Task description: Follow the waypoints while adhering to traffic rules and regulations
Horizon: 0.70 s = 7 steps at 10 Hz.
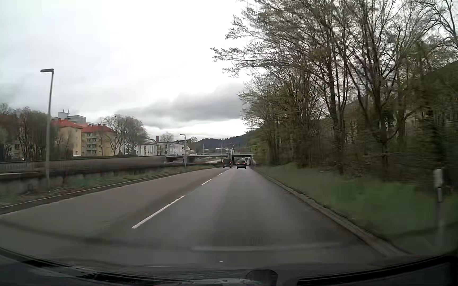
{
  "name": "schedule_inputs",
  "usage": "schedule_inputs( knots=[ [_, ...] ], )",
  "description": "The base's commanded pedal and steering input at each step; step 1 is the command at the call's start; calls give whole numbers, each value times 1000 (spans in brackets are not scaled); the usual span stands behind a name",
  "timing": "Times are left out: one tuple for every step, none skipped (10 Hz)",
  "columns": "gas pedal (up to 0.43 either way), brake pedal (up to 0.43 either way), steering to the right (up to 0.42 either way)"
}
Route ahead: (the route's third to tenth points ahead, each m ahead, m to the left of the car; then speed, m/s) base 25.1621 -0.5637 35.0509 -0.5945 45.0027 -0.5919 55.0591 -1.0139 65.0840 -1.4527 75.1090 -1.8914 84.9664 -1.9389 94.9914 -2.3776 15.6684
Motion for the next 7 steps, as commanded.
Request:
schedule_inputs(
  knots=[
    [87,0,2],
    [87,0,2],
    [79,0,2],
    [67,0,2],
    [59,0,2],
    [59,0,2],
    [39,0,2]
  ],
)
